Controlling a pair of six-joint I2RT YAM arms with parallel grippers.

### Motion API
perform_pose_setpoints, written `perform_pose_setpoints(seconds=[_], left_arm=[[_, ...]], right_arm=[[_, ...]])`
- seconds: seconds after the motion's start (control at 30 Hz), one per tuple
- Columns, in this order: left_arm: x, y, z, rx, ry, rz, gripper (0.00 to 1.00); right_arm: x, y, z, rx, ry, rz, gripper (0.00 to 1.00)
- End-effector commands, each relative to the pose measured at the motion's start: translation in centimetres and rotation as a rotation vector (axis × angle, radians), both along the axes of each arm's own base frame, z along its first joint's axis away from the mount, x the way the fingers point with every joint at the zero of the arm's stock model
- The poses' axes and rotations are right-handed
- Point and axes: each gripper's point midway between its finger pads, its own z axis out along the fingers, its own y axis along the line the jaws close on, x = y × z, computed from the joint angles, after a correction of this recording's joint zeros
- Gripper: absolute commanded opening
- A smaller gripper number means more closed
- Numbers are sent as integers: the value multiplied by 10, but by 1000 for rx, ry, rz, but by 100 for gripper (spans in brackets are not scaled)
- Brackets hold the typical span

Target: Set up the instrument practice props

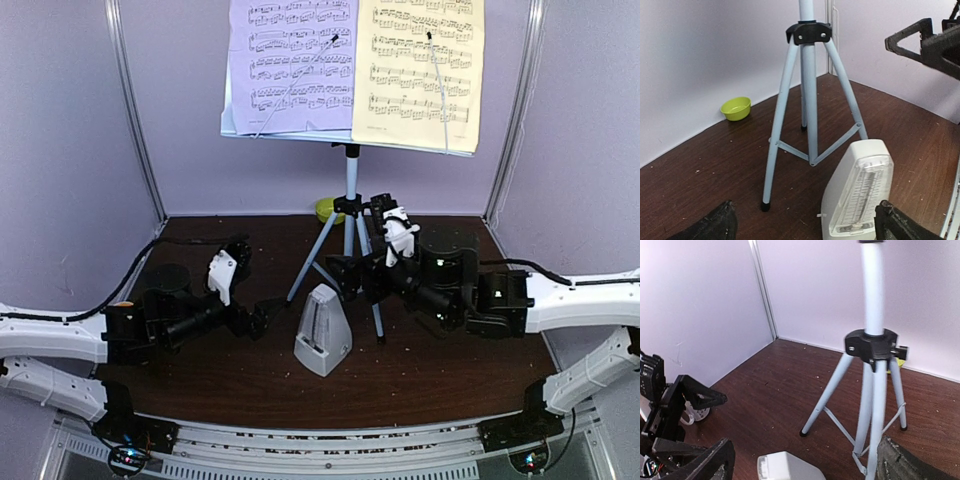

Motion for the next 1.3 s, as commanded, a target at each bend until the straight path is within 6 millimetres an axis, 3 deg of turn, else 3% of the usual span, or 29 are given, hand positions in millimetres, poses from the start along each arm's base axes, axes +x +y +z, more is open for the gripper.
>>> perform_pose_setpoints(seconds=[0.0, 0.33, 0.43, 0.6, 0.7, 0.87, 0.97, 1.27], left_arm=[[-6, -22, 16, -110, 14, -20, 98], [-14, -91, 11, -146, 21, -76, 98], [-8, -102, 2, -157, 59, -57, 98], [4, -116, -24, -87, 102, -4, 97], [6, -124, -34, -74, 118, -1, 91], [7, -133, -49, -70, 152, -9, 81], [9, -137, -64, -53, 173, -4, 79], [7, -142, -82, -47, 199, -17, 71]], right_arm=[[4, -40, 4, 124, -46, -105, 100], [4, -101, -39, 229, 24, -160, 100], [6, -115, -50, 234, 29, -179, 100], [6, -113, -78, 248, 146, -102, 100], [2, -109, -97, 250, 194, -71, 100], [-4, -109, -110, 300, 203, -32, 100], [-6, -104, -114, 307, 218, -8, 100], [-13, -94, -137, 301, 280, 52, 100]])
